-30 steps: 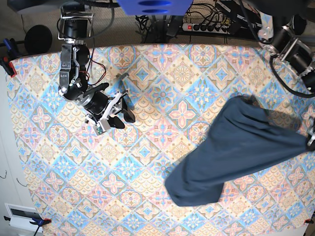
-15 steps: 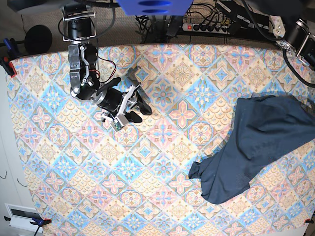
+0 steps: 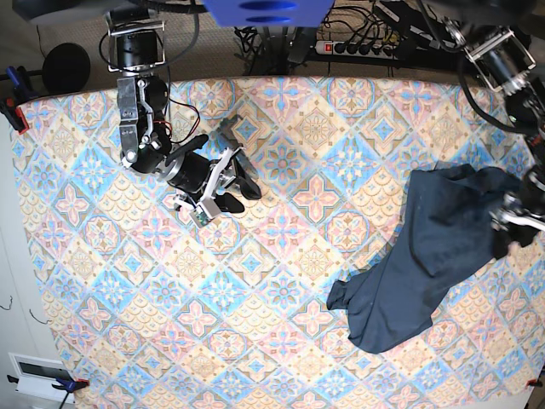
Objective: Layout the t-shirt on the table in an organized manner, then fold the t-shirt properly
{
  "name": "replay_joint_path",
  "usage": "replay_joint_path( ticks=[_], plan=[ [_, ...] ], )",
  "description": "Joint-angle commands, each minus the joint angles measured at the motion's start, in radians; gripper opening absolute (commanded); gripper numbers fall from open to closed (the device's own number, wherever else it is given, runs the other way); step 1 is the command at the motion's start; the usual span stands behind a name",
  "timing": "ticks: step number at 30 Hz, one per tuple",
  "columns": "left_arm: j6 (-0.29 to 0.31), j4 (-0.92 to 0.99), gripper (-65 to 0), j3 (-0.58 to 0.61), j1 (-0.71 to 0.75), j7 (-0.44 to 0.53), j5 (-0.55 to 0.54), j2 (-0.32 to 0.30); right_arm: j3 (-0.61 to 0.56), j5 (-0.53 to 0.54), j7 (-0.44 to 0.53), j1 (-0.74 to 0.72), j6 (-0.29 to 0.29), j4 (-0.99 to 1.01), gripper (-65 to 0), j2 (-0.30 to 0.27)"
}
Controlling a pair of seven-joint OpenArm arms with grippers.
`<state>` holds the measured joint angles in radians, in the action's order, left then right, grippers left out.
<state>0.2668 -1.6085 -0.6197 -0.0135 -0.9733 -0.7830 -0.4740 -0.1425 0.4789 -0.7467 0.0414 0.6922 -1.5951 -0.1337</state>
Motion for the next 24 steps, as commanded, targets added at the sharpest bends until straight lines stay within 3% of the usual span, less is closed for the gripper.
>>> replay_joint_path(
  ticks=[1, 5, 10, 14, 17, 21, 24],
  plan=[
    [-0.004, -0.036, -19.9, 0.042, -0.018, 0.027, -0.005, -0.015, 0.002, 0.024, 0.023, -0.018, 0.006, -0.017, -38.3, -0.002],
    [-0.010, -0.037, -19.9, 0.220, -0.073, 0.032, 0.044, 0.041, 0.001, 0.024, 0.022, -0.018, 0.006, -0.021, -38.3, -0.002],
    [-0.010, 0.010, -19.8, 0.341, -0.197, 0.030, 0.259, 0.168, 0.002, 0.024, 0.022, -0.018, 0.006, -0.023, -38.3, -0.002],
    [-0.010, 0.040, -19.8, 0.435, -0.263, 0.032, 0.416, 0.226, 0.007, 0.024, 0.022, -0.018, 0.006, -0.024, -38.3, -0.002],
    [-0.011, 0.135, -19.8, 0.470, -0.314, 0.043, 0.547, 0.260, 0.008, 0.024, 0.022, -0.018, 0.006, -0.026, -38.3, -0.002],
    [-0.013, 0.234, -19.8, 0.470, -0.337, 0.133, 0.704, 0.294, 0.008, 0.028, 0.026, -0.018, 0.006, -0.026, -38.3, -0.027],
    [-0.054, 0.290, -19.8, 0.473, -0.337, 0.207, 0.808, 0.309, 0.008, 0.027, 0.028, -0.018, 0.006, -0.026, -38.3, -0.030]
  ],
)
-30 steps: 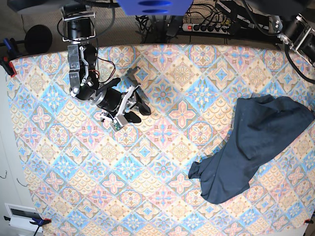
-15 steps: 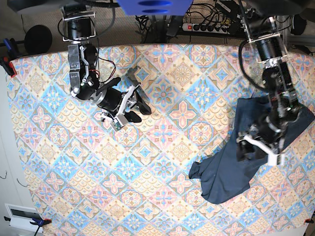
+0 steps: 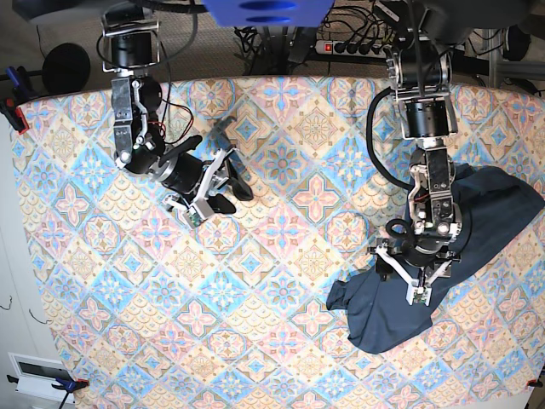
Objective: Layout the t-shirt on the table in an organized manner, then fold the t-shirt properly
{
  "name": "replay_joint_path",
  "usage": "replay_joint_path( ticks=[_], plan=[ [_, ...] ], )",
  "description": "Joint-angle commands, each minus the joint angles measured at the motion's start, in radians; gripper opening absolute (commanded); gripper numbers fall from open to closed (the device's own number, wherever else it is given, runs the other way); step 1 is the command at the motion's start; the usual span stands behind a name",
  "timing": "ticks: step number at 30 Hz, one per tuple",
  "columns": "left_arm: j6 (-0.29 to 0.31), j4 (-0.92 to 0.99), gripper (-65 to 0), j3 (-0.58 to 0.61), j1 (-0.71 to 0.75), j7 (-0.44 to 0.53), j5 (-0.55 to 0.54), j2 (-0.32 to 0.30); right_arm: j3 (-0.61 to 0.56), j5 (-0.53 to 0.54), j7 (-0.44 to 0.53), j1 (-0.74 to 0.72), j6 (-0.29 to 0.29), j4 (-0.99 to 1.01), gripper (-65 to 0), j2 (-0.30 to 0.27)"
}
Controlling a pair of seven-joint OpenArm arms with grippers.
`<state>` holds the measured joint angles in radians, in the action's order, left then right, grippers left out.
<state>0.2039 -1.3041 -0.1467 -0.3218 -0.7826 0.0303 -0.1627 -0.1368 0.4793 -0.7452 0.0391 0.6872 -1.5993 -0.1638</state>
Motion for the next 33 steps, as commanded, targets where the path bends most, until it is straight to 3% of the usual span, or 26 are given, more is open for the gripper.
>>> replay_joint_path(
  ticks=[1, 4, 6, 10, 13, 15, 17, 21, 25, 27, 31, 33],
  plan=[
    [-0.014, 0.011, -19.8, 0.000, -0.029, 0.039, 0.024, 0.001, 0.003, 0.026, 0.028, -0.015, 0.011, -0.022, -38.3, 0.000],
    [-0.054, 0.100, -20.1, 0.000, -0.032, 0.088, 0.076, 0.001, 0.003, 0.025, 0.028, -0.015, 0.011, -0.022, -38.3, 0.000],
    [-0.053, 0.154, -25.1, 0.002, -0.046, 0.093, 0.078, 0.002, 0.003, 0.025, 0.028, -0.015, 0.011, -0.022, -38.3, 0.000],
    [-0.051, 0.179, -65.0, 0.000, -0.058, 0.094, 0.046, 0.010, 0.003, 0.025, 0.028, -0.015, 0.011, -0.022, -38.3, 0.000],
    [-0.048, 0.136, -64.3, 0.002, -0.058, 0.059, -0.054, 0.028, 0.006, 0.023, 0.029, -0.015, 0.011, -0.022, -38.3, 0.000],
    [0.001, 0.033, -65.0, 0.005, -0.052, 0.012, -0.149, 0.036, 0.027, 0.023, 0.028, -0.015, 0.011, -0.022, -38.3, 0.000],
    [0.068, -0.094, -65.0, 0.040, -0.040, -0.077, -0.280, 0.042, 0.072, 0.025, 0.028, -0.015, 0.011, -0.020, -38.3, 0.000],
    [0.101, -0.309, -65.0, 0.097, -0.035, -0.222, -0.531, 0.048, 0.125, 0.025, 0.023, -0.015, 0.011, -0.020, -38.3, 0.000],
    [0.179, -0.486, -65.0, 0.028, -0.040, -0.392, -0.754, 0.085, 0.176, 0.025, 0.022, -0.015, 0.011, -0.020, -38.3, 0.000],
    [0.191, -0.500, -65.0, -0.044, -0.055, -0.406, -0.765, 0.101, 0.202, 0.028, 0.022, -0.014, 0.011, -0.020, -38.3, 0.000],
    [0.150, -0.272, -65.0, -0.115, -0.116, -0.317, -0.629, 0.108, 0.236, 0.029, 0.022, -0.014, 0.011, -0.019, -38.3, 0.000],
    [0.150, -0.332, -65.0, -0.116, -0.110, -0.323, -0.669, 0.101, 0.242, 0.029, 0.022, -0.014, 0.011, -0.019, -38.3, 0.000]
  ],
)
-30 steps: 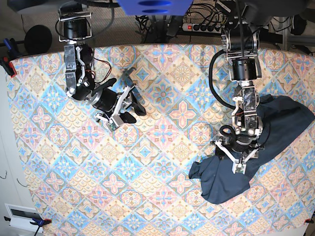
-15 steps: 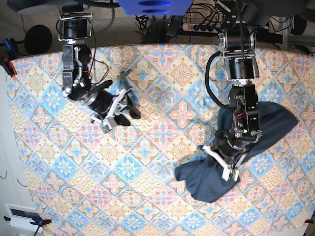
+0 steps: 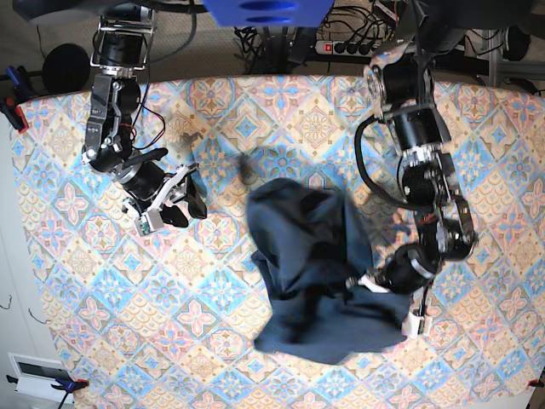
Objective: Layout the t-shirt on the table in an organized manner, then fold the t-shirt properly
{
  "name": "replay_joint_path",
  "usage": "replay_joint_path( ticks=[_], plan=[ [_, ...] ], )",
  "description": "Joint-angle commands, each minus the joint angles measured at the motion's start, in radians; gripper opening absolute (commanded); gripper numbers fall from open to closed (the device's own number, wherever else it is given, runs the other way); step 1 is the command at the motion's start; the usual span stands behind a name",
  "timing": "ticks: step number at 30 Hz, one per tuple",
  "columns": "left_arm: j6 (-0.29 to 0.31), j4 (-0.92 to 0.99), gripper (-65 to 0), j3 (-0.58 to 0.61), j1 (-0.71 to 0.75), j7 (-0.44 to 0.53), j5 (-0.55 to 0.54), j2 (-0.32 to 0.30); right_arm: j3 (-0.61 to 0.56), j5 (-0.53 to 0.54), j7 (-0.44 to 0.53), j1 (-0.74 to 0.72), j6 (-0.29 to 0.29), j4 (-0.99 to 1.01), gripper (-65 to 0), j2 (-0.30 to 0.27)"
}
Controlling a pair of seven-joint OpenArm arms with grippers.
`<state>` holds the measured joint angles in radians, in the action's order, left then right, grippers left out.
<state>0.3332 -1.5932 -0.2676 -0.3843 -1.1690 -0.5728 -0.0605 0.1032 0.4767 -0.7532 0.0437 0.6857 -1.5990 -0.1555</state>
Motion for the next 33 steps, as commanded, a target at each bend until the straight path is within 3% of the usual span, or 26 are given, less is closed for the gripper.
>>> replay_joint_path(
  ticks=[1, 9, 14, 19, 21, 23, 27, 29, 33],
  plan=[
    [0.014, -0.085, -65.0, 0.009, -0.035, 0.067, -0.075, -0.020, 0.002, 0.032, 0.030, -0.014, 0.012, -0.022, -38.3, -0.008],
    [0.013, -0.175, -65.0, 0.052, -0.058, 0.057, -0.071, -0.031, 0.003, 0.032, 0.028, -0.012, 0.012, -0.051, -38.4, -0.008],
    [0.013, -0.155, -65.0, 0.063, -0.144, 0.057, -0.006, -0.034, 0.007, 0.032, 0.028, -0.014, 0.012, -0.065, -38.4, -0.008],
    [0.013, -0.092, -64.7, 0.219, -0.144, 0.054, 0.090, -0.085, 0.007, 0.032, 0.028, -0.012, 0.012, -0.065, -38.4, -0.008],
    [0.002, -0.014, -55.9, 0.265, -0.141, 0.090, 0.179, -0.100, 0.007, 0.032, 0.028, -0.012, 0.012, -0.065, -38.3, -0.008],
    [-0.053, 0.078, -45.3, 0.265, -0.123, 0.157, 0.247, -0.114, 0.007, 0.032, 0.028, -0.012, 0.012, -0.065, -38.3, -0.008],
    [-0.078, 0.225, -27.6, 0.264, -0.117, 0.274, 0.268, -0.180, 0.000, 0.032, 0.028, -0.012, 0.012, -0.065, -38.3, -0.009],
    [-0.078, 0.247, -23.5, 0.247, -0.109, 0.274, 0.268, -0.213, -0.001, 0.032, 0.028, -0.012, 0.012, -0.065, -38.3, -0.009],
    [-0.078, 0.195, -23.6, 0.155, -0.005, 0.272, 0.267, -0.247, -0.001, 0.032, 0.028, -0.014, 0.012, -0.065, -38.3, -0.009]
  ],
)
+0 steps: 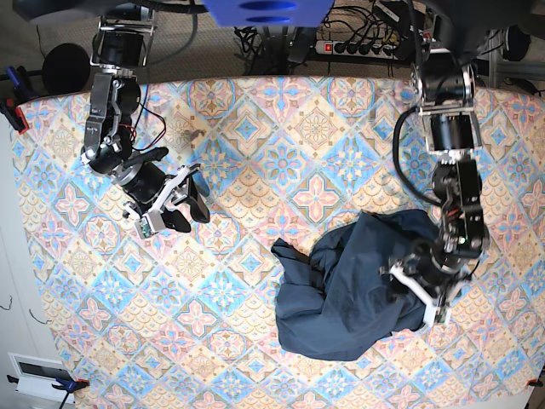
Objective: Layout the t-shirt on the table in an organized manner, then fold the t-shirt properly
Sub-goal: 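Grasp the shirt edge nearest the left gripper and lift it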
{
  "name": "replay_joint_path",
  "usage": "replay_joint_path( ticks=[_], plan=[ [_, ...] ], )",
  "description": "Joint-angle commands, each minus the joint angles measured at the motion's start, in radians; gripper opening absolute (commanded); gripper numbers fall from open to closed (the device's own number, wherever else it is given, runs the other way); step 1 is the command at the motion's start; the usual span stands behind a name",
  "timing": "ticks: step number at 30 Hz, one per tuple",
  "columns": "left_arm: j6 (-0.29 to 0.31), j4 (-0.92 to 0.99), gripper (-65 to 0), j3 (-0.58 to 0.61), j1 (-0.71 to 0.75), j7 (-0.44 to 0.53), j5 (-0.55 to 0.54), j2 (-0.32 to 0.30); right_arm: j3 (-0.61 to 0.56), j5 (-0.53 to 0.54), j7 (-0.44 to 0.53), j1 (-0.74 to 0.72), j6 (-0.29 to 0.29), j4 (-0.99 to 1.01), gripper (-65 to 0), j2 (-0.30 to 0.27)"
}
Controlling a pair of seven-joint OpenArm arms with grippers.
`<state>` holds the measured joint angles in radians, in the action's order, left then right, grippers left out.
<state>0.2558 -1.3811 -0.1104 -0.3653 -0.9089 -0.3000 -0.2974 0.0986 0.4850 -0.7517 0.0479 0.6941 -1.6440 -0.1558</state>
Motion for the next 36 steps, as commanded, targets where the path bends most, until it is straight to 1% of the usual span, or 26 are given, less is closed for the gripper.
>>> replay_joint_path(
  ticks=[1, 2, 4, 7, 11, 13, 15, 20, 22, 26, 28, 31, 33, 36],
  plan=[
    [0.000, -0.027, -23.6, -0.004, 0.002, 0.007, -0.006, -0.019, 0.003, 0.024, 0.027, -0.018, 0.004, -0.019, -38.3, -0.009],
    [0.000, -0.031, -23.6, -0.004, 0.025, 0.000, -0.008, -0.032, 0.003, 0.024, 0.027, -0.018, 0.004, -0.019, -38.3, -0.009],
    [0.000, -0.031, -23.6, -0.004, 0.070, -0.017, -0.048, -0.050, 0.003, 0.024, 0.027, -0.018, 0.004, -0.019, -38.3, -0.009],
    [0.001, -0.031, -23.6, -0.005, 0.142, -0.040, -0.163, -0.076, 0.000, 0.024, 0.027, -0.021, 0.004, -0.011, -38.3, -0.009],
    [0.001, -0.034, -23.6, -0.002, 0.220, -0.108, -0.344, -0.121, -0.035, 0.021, 0.027, -0.023, 0.004, -0.009, -38.3, -0.008],
    [0.001, -0.034, -23.6, -0.002, 0.246, -0.126, -0.400, -0.127, -0.046, 0.021, 0.027, -0.023, 0.004, -0.009, -38.3, -0.008],
    [0.001, -0.034, -23.6, -0.004, 0.265, -0.126, -0.420, -0.127, -0.052, 0.019, 0.027, -0.024, 0.004, -0.009, -38.3, -0.008],
    [-0.005, -0.031, -23.6, -0.004, 0.269, -0.117, -0.416, -0.118, -0.056, 0.019, 0.027, -0.024, 0.004, -0.002, -38.3, -0.008],
    [-0.006, -0.031, -23.6, -0.004, 0.265, -0.117, -0.414, -0.089, -0.056, 0.019, 0.027, -0.024, 0.004, 0.000, -38.3, -0.008],
    [-0.006, -0.027, -23.6, -0.004, 0.263, -0.115, -0.414, -0.079, -0.056, 0.019, 0.027, -0.024, 0.004, -0.002, -38.3, -0.008],
    [-0.006, -0.025, -23.6, -0.005, 0.263, -0.111, -0.414, -0.053, -0.053, 0.022, 0.027, -0.024, 0.004, -0.002, -38.3, -0.008],
    [-0.006, -0.027, -23.6, -0.007, 0.271, -0.118, -0.426, -0.042, -0.049, 0.022, 0.027, -0.023, 0.004, -0.006, -38.3, -0.008],
    [-0.006, -0.027, -23.6, -0.042, 0.286, -0.118, -0.457, -0.041, -0.049, 0.024, 0.027, -0.023, 0.004, -0.006, -38.3, -0.008],
    [-0.008, -0.028, -23.6, -0.174, 0.331, -0.120, -0.546, -0.019, -0.049, 0.024, 0.027, -0.021, 0.004, -0.011, -38.3, -0.008]
  ],
)
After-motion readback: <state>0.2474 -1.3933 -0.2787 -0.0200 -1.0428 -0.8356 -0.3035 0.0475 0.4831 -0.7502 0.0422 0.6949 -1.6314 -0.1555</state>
